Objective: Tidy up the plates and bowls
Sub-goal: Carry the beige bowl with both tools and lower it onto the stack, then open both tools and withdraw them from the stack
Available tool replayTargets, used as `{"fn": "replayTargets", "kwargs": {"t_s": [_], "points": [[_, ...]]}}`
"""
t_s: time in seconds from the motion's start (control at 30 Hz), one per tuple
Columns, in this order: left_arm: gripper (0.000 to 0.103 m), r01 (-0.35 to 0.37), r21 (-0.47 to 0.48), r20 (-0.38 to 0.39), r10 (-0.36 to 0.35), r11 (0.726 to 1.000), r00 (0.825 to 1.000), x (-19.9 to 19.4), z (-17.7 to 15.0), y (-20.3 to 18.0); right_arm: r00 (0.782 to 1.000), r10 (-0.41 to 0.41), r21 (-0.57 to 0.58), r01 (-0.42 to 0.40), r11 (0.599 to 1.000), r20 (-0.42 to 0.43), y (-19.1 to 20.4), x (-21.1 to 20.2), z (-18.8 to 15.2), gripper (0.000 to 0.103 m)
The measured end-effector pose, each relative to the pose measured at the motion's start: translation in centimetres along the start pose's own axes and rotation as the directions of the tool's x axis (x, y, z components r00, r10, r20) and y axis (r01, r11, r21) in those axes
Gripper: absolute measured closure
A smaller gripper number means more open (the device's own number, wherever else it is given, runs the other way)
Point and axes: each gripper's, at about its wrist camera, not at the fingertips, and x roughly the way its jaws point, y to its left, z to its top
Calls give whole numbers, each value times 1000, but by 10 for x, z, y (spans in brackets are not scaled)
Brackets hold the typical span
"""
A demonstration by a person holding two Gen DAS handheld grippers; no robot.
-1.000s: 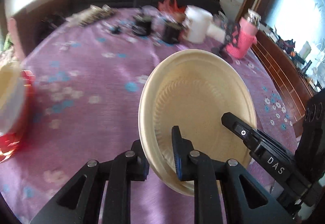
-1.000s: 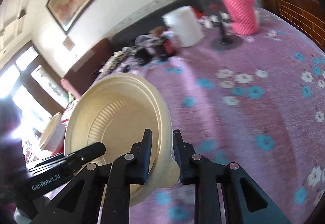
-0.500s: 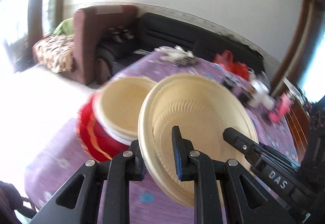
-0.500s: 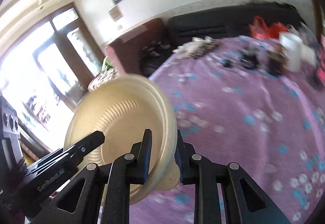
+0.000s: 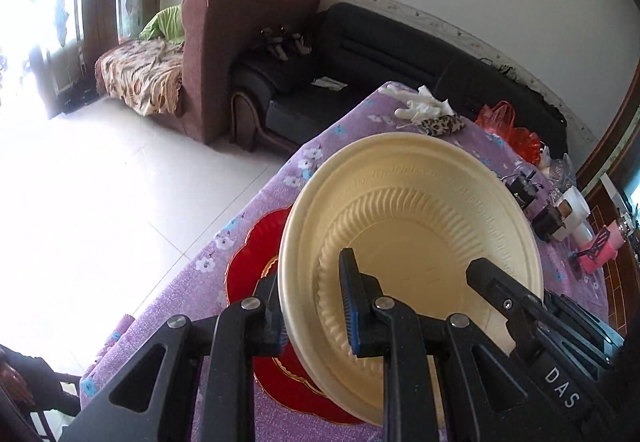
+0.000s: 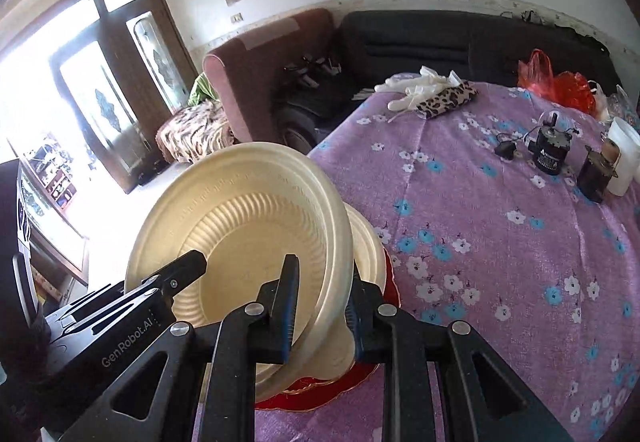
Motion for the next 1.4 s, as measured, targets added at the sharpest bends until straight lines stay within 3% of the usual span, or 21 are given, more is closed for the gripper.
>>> {"fn": "replayTargets", "kwargs": {"t_s": [0.07,0.2,0.27,0.33,0.4,0.57,0.67,0.8,0.9,1.03,1.2,1.3,1.4], "points": [[82,-16,3,8,16,1000,1000,2,1,0,1000,-3,7,3,1000,-15,-2,8,0,79],[48,-52,14,48,52,999,998,-1,0,-2,999,-43,-19,42,999,-24,0,19,1,77],[45,-50,4,69,50,999,996,-4,1,-1,997,-71,-31,71,997,-10,0,21,1,76],[40,-58,7,82,57,998,995,-6,2,1,994,-105,-44,105,993,18,0,22,1,66],[38,-64,9,100,62,998,993,-12,0,3,990,-131,-58,134,989,51,-1,22,2,48],[37,-31,-6,160,32,1000,987,-38,-5,7,985,-122,-16,125,992,125,-11,3,-1,42],[30,-12,-5,213,13,1000,977,-59,-14,4,980,-103,18,102,995,168,-21,-20,-9,39],[14,-50,-3,342,48,999,938,-98,-39,-6,969,-92,28,87,996,228,-37,-55,-38,28],[1,-68,-23,436,71,997,897,-126,-65,-19,961,-113,31,109,994,254,-57,-80,-70,26],[0,-65,29,474,44,997,879,-141,-90,-48,956,-161,25,159,987,247,-84,-100,-111,25],[0,-34,136,434,-29,990,900,-138,-120,-96,955,-199,69,188,980,218,-121,-120,-143,25],[0,-15,171,411,-58,985,910,-135,-136,-121,940,-250,87,236,968,230,-140,-136,-152,23],[0,-40,226,407,-57,973,912,-133,-151,-151,931,-269,107,249,962,248,-155,-150,-155,17]]}}
